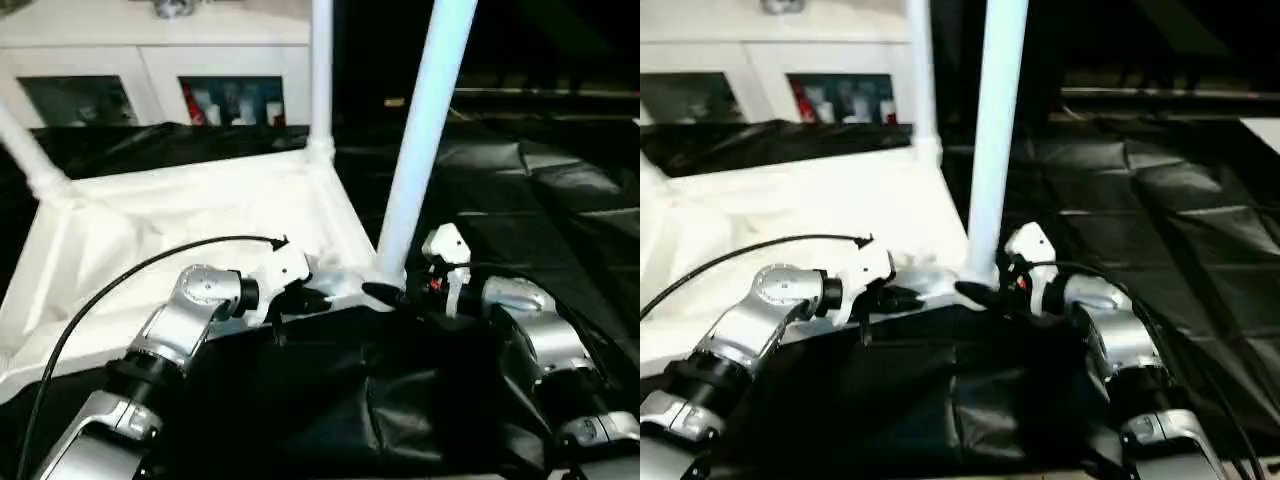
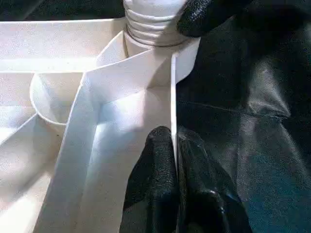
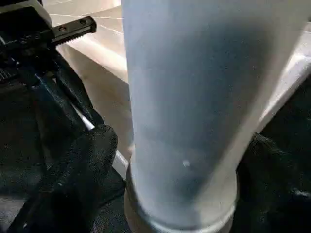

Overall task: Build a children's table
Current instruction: Rotate leg to tighten

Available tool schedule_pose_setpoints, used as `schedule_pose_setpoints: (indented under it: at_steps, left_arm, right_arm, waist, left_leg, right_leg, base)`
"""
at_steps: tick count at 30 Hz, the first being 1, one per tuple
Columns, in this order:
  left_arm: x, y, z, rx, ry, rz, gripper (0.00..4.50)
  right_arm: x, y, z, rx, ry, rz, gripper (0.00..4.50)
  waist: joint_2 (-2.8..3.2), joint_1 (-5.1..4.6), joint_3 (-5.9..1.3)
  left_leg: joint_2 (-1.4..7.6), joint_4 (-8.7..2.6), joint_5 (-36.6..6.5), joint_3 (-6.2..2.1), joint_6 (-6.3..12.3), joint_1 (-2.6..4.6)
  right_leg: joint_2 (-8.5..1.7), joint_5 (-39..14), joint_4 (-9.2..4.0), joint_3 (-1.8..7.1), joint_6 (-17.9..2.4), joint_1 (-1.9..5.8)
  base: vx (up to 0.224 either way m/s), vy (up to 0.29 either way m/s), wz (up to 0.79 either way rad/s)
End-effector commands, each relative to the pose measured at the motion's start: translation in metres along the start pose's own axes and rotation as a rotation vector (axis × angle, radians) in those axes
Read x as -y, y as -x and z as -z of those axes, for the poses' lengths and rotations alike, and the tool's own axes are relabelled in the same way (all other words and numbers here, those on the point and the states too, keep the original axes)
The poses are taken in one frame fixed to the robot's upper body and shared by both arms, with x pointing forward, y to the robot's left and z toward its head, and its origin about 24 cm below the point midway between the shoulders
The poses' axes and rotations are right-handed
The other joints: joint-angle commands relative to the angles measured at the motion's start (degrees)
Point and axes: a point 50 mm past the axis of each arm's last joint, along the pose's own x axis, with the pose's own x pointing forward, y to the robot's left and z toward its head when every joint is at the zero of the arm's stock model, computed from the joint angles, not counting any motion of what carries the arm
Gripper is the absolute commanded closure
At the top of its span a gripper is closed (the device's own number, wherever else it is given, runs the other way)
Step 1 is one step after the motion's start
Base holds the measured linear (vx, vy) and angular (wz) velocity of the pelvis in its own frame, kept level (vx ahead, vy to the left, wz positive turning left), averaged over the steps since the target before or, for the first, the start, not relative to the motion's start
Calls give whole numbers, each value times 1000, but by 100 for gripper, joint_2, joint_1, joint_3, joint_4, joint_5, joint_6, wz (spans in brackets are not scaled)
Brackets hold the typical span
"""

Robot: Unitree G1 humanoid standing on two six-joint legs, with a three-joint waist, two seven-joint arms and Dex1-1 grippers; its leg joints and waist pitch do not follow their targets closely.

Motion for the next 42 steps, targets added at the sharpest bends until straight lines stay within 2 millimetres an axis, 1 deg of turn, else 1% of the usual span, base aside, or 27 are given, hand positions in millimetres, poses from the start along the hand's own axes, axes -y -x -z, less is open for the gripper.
schedule_pose_setpoints:
  at_steps: [1,2,4,5,7,12,17,18,19,21,22,23,24,25,26,27,28,29,30,31,32,33,35,36,37,39,42]
  left_arm:
    - [3,-2,-16,113,-20,29,450]
    - [4,-2,-16,112,-18,31,450]
    - [4,-2,-16,111,-18,31,450]
    - [4,-1,-16,110,-16,32,450]
    - [5,-1,-15,108,-14,33,450]
    - [5,-1,-13,105,-13,31,450]
    - [5,-1,-13,101,-10,26,450]
    - [3,-2,-11,87,-4,-3,450]
    - [3,-2,-11,87,-4,-3,450]
    - [-2,-4,-10,65,5,-61,450]
    - [-8,-7,-10,56,27,-123,450]
    - [-11,-9,-10,52,41,-157,450]
    - [-17,-15,-12,45,75,-244,450]
    - [-21,-19,-15,45,94,-288,450]
    - [-22,-22,-16,44,104,-311,450]
    - [-25,-27,-20,41,129,-360,450]
    - [-26,-30,-21,38,147,-391,450]
    - [-27,-37,-25,37,171,-428,450]
    - [-27,-45,-31,38,188,-468,450]
    - [-27,-48,-33,41,193,-478,450]
    - [-23,-56,-38,50,192,-473,450]
    - [-22,-57,-39,50,191,-473,450]
    - [-21,-60,-41,53,176,-465,450]
    - [-19,-61,-40,48,142,-444,450]
    - [-18,-61,-40,47,134,-438,450]
    - [-17,-59,-38,49,129,-430,450]
    - [-17,-55,-37,67,117,-430,450]
  right_arm:
    - [-4,-1,1,-17,0,-36,96]
    - [-4,-1,2,-24,-3,-35,105]
    - [-4,-1,3,-25,-4,-35,116]
    - [-4,-1,3,-29,-2,-33,116]
    - [-5,-1,4,-32,-2,-35,142]
    - [-6,-1,6,-41,3,-33,175]
    - [-6,-1,8,-46,0,-22,181]
    - [-3,-2,12,-47,-22,41,181]
    - [-3,-2,12,-47,-22,41,181]
    - [2,-4,17,-45,-54,132,181]
    - [8,-7,21,-39,-109,235,181]
    - [11,-9,24,-35,-139,300,181]
    - [18,-14,30,-35,-214,460,181]
    - [21,-17,33,-41,-257,550,181]
    - [23,-19,34,-45,-278,597,182]
    - [25,-23,35,-46,-318,679,182]
    - [26,-25,35,-46,-343,729,182]
    - [27,-30,36,-48,-390,805,182]
    - [28,-36,36,-67,-425,882,182]
    - [28,-38,36,-74,-434,906,182]
    - [28,-45,31,-78,-438,930,182]
    - [28,-46,31,-77,-437,929,182]
    - [28,-49,28,-69,-432,921,182]
    - [29,-52,24,-67,-403,918,182]
    - [29,-53,22,-63,-393,917,182]
    - [30,-54,19,-41,-396,905,113]
    - [31,-55,14,-2,-393,886,103]
  waist:
    - [-129,4,-379]
    - [-111,19,-378]
    - [-104,18,-379]
    - [-106,17,-382]
    - [-107,17,-386]
    - [-107,18,-387]
    - [-103,16,-390]
    - [-92,17,-390]
    - [-92,15,-391]
    - [-89,-1,-382]
    - [-76,-2,-380]
    - [-77,-25,-354]
    - [-76,-36,-352]
    - [-78,-58,-364]
    - [-52,-59,-373]
    - [-58,-97,-364]
    - [-44,-97,-371]
    - [-53,-101,-385]
    - [-52,-109,-384]
    - [-46,-107,-392]
    - [-72,-101,-394]
    - [-69,-91,-409]
    - [-75,-89,-416]
    - [-86,-90,-415]
    - [-80,-93,-411]
    - [-79,-90,-400]
    - [-82,-94,-400]
  left_leg:
    - [209,-382,-938,-24,430,25]
    - [209,-385,-897,-32,427,19]
    - [212,-385,-886,-33,420,18]
    - [211,-382,-871,-33,419,14]
    - [207,-378,-823,-33,431,11]
    - [202,-373,-811,-28,448,13]
    - [201,-372,-797,-31,438,9]
    - [201,-371,-800,-31,433,11]
    - [202,-372,-793,-29,428,16]
    - [198,-381,-858,-30,373,17]
    - [199,-386,-899,-34,347,26]
    - [192,-407,-1047,-33,274,35]
    - [185,-409,-1121,-33,222,42]
    - [173,-414,-1154,-44,106,58]
    - [177,-417,-1117,-56,55,62]
    - [183,-425,-1161,-45,27,67]
    - [173,-413,-1148,-50,13,57]
    - [167,-414,-1112,-51,27,55]
    - [163,-407,-1074,-46,37,59]
    - [163,-407,-1065,-45,45,64]
    - [155,-396,-1042,-34,90,51]
    - [152,-387,-956,-44,137,23]
    - [148,-374,-857,-37,238,-4]
    - [144,-375,-839,-34,268,-8]
    - [148,-377,-854,-36,297,-7]
    - [152,-383,-955,-33,302,4]
    - [155,-386,-1002,-35,310,5]
  right_leg:
    - [-360,-1342,-444,310,-1173,319]
    - [-365,-1328,-434,309,-1169,323]
    - [-364,-1317,-430,308,-1163,319]
    - [-363,-1271,-425,309,-1167,322]
    - [-360,-1198,-416,306,-1179,325]
    - [-357,-1165,-416,306,-1181,325]
    - [-357,-1156,-413,305,-1175,331]
    - [-358,-1161,-413,306,-1174,329]
    - [-359,-1155,-417,309,-1177,323]
    - [-358,-1255,-431,305,-1162,314]
    - [-361,-1322,-442,303,-1150,313]
    - [-356,-1587,-480,301,-1102,300]
    - [-362,-1743,-489,298,-1075,296]
    - [-370,-1910,-503,296,-1030,300]
    - [-374,-1863,-489,296,-1027,305]
    - [-364,-1778,-511,301,-1027,295]
    - [-366,-1718,-495,300,-1041,296]
    - [-358,-1632,-489,300,-1037,308]
    - [-361,-1556,-488,301,-1086,295]
    - [-362,-1530,-491,300,-1079,294]
    - [-357,-1460,-492,294,-1070,305]
    - [-363,-1305,-461,289,-1076,329]
    - [-359,-1110,-447,286,-1077,335]
    - [-355,-1077,-444,284,-1083,339]
    - [-359,-1117,-447,278,-1094,334]
    - [-367,-1262,-464,279,-1073,328]
    - [-371,-1349,-471,284,-1057,328]
  base:
    - [0,0,0]
    - [0,0,0]
    - [0,0,0]
    - [0,0,0]
    - [0,0,0]
    - [0,0,0]
    - [0,0,0]
    - [0,0,0]
    - [0,0,0]
    - [0,0,0]
    - [0,0,0]
    - [0,0,0]
    - [0,0,0]
    - [0,0,0]
    - [0,0,0]
    - [0,0,0]
    - [0,0,0]
    - [0,0,0]
    - [0,0,0]
    - [0,0,0]
    - [0,0,0]
    - [0,0,0]
    - [0,0,0]
    - [0,0,0]
    - [0,0,0]
    - [0,0,0]
    - [0,0,0]
